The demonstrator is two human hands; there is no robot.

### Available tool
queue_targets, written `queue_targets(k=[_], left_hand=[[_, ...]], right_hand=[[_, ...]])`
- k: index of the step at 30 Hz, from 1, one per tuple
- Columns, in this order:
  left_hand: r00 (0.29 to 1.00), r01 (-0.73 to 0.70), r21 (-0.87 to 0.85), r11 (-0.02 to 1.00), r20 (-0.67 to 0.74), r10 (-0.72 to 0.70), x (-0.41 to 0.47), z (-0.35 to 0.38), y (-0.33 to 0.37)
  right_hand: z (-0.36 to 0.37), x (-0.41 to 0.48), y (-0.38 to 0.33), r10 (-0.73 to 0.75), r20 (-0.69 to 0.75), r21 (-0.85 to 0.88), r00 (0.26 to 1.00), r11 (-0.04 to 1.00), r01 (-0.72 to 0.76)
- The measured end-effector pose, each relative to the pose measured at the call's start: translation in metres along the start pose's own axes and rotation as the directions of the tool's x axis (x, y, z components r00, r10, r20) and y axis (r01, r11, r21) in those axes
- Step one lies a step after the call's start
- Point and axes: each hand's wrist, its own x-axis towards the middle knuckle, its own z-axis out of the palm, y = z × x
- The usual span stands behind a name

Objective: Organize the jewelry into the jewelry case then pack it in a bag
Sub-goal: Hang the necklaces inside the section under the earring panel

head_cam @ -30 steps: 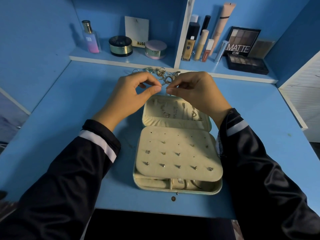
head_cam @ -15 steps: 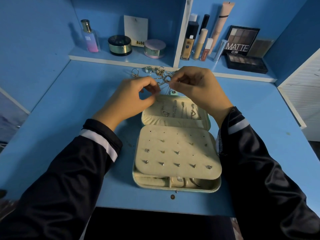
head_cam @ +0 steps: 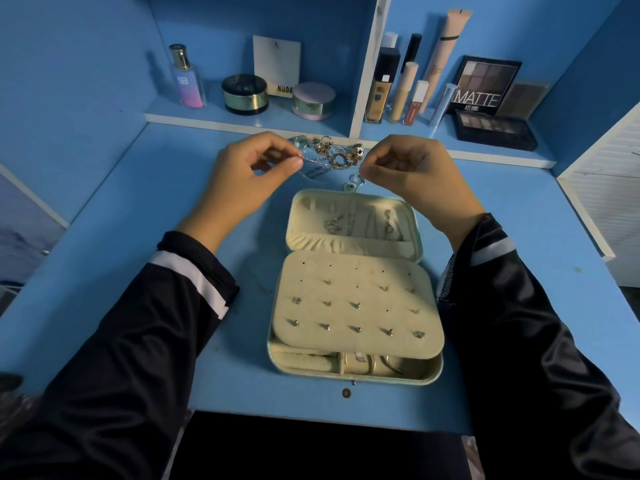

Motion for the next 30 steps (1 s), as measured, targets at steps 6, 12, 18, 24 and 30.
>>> queue_targets(k=[6,12,18,24,30], left_hand=[[0.997,-0.076,-0.103,0.992,-0.019,0.074,-0.004,0.007,0.013],[0.989,-0.147,-0.075,0.986,-0.036,0.144,-0.007,0.013,0.021],[0.978,-0.201,-0.05,0.978,-0.065,0.198,-0.008,0.016,0.023],[0.975,-0.216,-0.036,0.976,-0.065,0.214,-0.008,0.016,0.022],[0.969,-0.236,0.051,0.97,-0.06,0.239,-0.007,0.013,0.016]], right_hand=[[0.008,0.003,0.009,0.045,0.097,-0.107,0.994,0.994,-0.035],[0.023,0.004,0.0,-0.048,0.068,-0.032,0.997,0.998,0.05],[0.035,0.001,-0.007,-0.133,0.021,0.039,0.991,0.99,0.132],[0.036,0.001,-0.007,-0.162,-0.07,0.038,0.984,0.985,0.165],[0.029,-0.001,-0.008,-0.18,-0.083,0.063,0.98,0.981,0.185]])
